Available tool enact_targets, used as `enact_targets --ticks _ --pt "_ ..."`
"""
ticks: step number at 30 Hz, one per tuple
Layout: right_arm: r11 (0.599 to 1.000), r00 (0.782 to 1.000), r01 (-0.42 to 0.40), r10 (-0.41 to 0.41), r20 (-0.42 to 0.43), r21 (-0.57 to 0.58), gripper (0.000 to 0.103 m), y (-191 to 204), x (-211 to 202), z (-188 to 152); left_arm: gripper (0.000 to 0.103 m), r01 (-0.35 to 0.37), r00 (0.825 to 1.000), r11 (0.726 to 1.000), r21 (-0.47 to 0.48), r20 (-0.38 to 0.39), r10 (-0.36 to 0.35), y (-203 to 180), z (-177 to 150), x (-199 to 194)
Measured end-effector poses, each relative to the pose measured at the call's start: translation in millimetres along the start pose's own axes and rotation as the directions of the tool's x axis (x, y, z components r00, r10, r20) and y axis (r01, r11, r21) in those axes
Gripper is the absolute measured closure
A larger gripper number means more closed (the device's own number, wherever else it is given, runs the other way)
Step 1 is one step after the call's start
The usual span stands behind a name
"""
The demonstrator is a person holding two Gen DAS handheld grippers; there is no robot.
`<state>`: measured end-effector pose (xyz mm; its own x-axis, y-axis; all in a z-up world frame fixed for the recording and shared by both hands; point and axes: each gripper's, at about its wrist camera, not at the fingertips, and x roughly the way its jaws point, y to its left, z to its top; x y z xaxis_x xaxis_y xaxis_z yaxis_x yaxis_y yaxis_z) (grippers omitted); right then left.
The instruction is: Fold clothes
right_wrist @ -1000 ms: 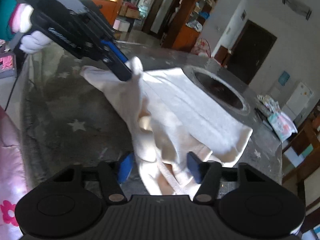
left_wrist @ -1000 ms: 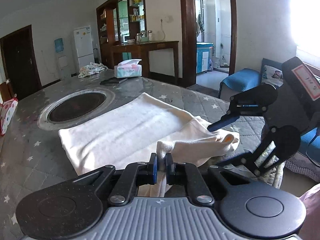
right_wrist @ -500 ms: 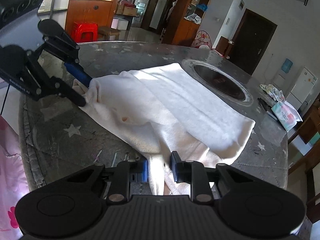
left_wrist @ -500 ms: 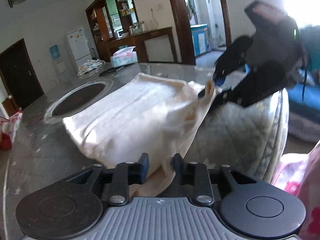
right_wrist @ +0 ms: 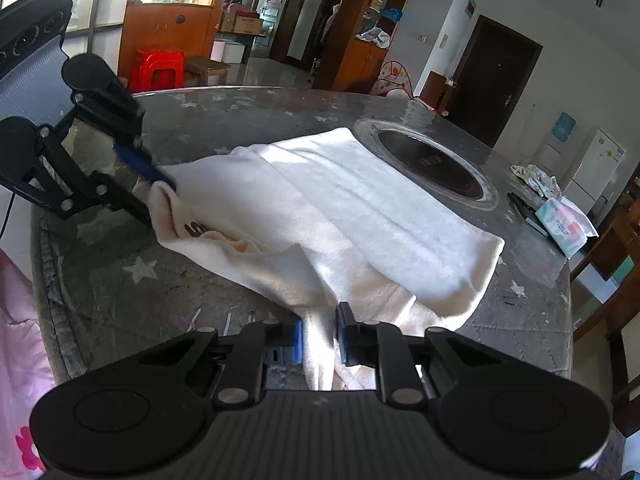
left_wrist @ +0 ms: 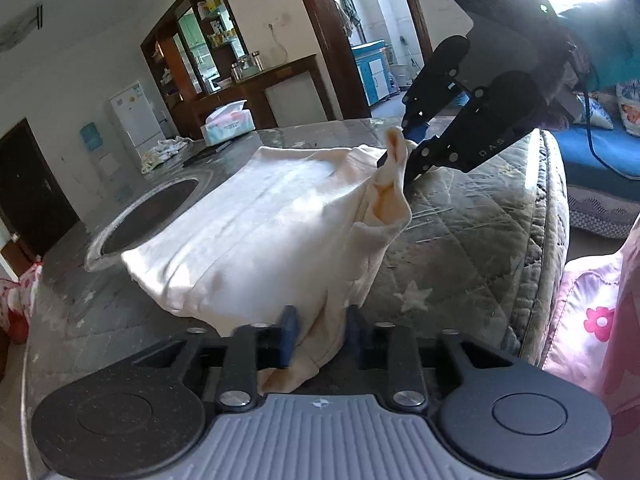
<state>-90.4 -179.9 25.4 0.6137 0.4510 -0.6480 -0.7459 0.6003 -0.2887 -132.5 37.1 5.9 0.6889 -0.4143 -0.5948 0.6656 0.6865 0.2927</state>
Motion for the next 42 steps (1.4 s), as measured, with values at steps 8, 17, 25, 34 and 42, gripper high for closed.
enact_targets --ticks 8,17,25,34,42 --pt "1.0 0.999 -0.008 0.008 0.036 0.018 0.092 5 -18 8 0.099 0.004 0.998 0.98 -0.2 0.057 0.007 22 4 -19" --pt "0.988 0.985 -0.151 0.149 0.082 0.018 0.092 21 -73 34 0.099 0.005 0.995 0.942 -0.337 0.098 0.03 27 0 -93" --pt "0.97 0.969 -0.242 0.241 0.047 0.026 0.093 37 -111 47 0.099 -0.01 0.991 0.949 -0.316 0.125 0.052 18 12 -132" --pt "0.971 0.982 -0.189 0.184 0.047 0.148 0.093 -23 -82 65 0.099 -0.03 0.988 0.962 -0.271 0.138 0.07 65 50 -73" --pt "0.961 0.992 -0.102 0.116 -0.039 0.258 0.093 -80 -3 52 0.099 -0.058 0.996 0.959 -0.277 0.048 0.075 99 67 28"
